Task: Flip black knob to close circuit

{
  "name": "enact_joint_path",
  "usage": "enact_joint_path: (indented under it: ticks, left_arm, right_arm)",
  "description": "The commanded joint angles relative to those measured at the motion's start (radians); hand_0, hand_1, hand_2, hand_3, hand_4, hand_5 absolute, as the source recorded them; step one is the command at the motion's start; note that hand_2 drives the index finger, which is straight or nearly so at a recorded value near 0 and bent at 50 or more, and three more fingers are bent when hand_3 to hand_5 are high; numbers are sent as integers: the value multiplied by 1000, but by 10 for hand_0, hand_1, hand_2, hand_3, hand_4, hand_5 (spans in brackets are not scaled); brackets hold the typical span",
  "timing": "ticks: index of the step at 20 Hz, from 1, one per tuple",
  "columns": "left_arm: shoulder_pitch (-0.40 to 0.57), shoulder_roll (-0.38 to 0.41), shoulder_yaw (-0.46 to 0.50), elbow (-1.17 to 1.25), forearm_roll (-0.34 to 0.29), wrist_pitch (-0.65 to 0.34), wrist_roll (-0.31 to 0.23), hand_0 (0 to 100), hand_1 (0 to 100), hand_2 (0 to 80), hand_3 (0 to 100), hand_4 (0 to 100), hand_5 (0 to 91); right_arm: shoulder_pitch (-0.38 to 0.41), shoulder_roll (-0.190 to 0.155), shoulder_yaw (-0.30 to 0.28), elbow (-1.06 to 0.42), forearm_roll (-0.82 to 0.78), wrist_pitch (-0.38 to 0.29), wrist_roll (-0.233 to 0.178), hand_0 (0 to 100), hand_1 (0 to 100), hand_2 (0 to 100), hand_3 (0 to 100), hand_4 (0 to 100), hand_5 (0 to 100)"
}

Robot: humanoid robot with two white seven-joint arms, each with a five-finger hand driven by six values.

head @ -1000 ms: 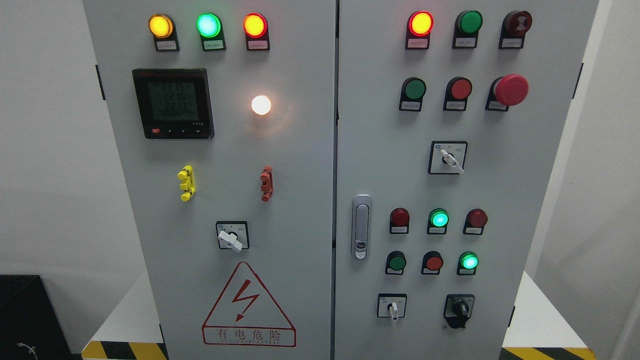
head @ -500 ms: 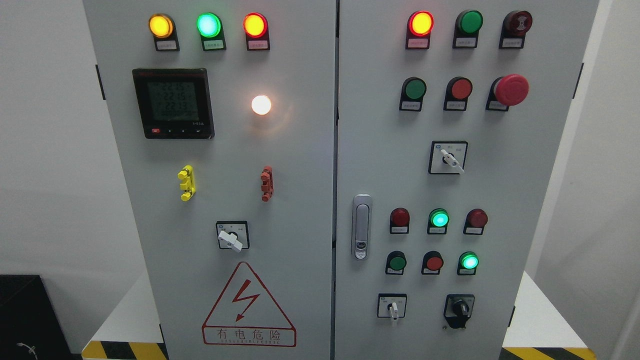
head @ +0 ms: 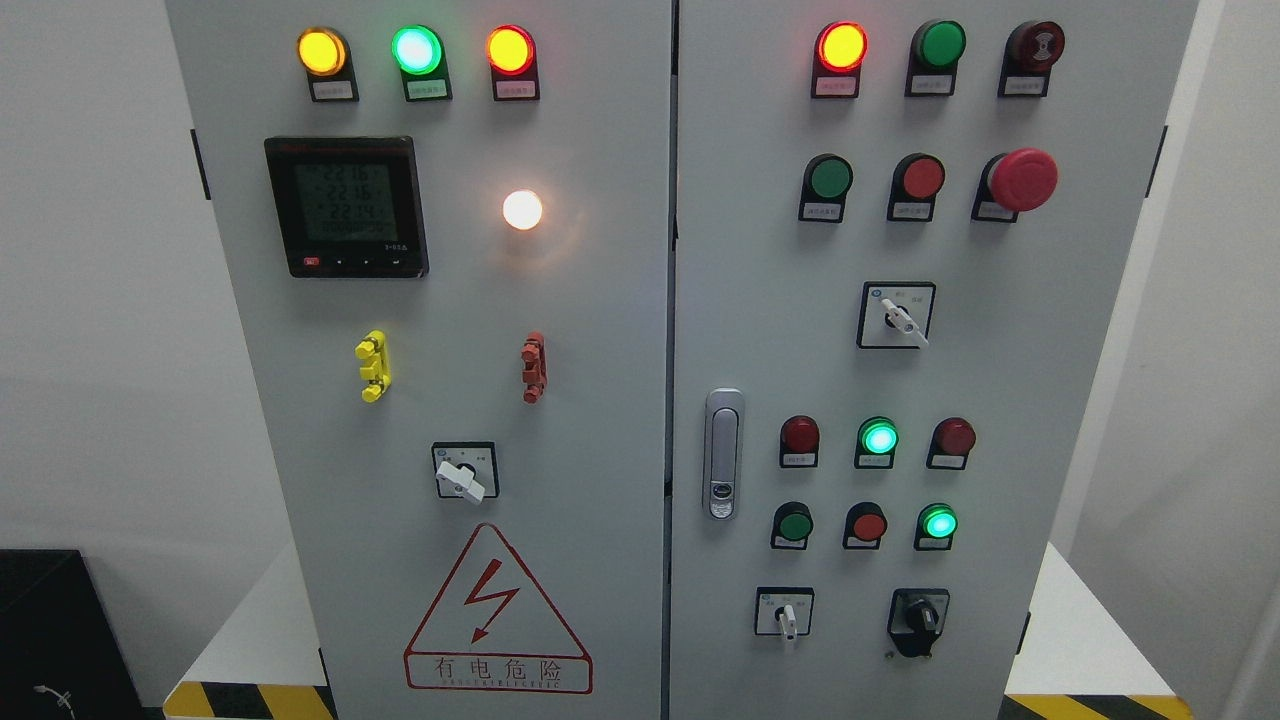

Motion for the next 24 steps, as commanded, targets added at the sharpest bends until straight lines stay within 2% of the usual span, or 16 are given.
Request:
enact_joint_path:
  ticks: [1,10,18,24]
  left_arm:
    - [0,0,-20,21,-21,0,0,0,0,0,0,0,0]
    - [0,0,-20,21,-21,0,0,0,0,0,0,0,0]
    - [0,0,-20,21,-21,0,0,0,0,0,0,0,0]
    - [0,0,-20,21,-21,0,0,0,0,0,0,0,0]
  right_arm:
    - [-31,28,-52,-116,64,43,-2,0,63,757,935,741,753]
    - [-95,30,-34,-135,124,105,-10,0,70,745,926,731,743]
    - [-116,31,48,-165,153,164,-8,0,71,743,925,729,739]
    - [-182,34,83,-153,211,203,-1,0,72,744,925,727,738]
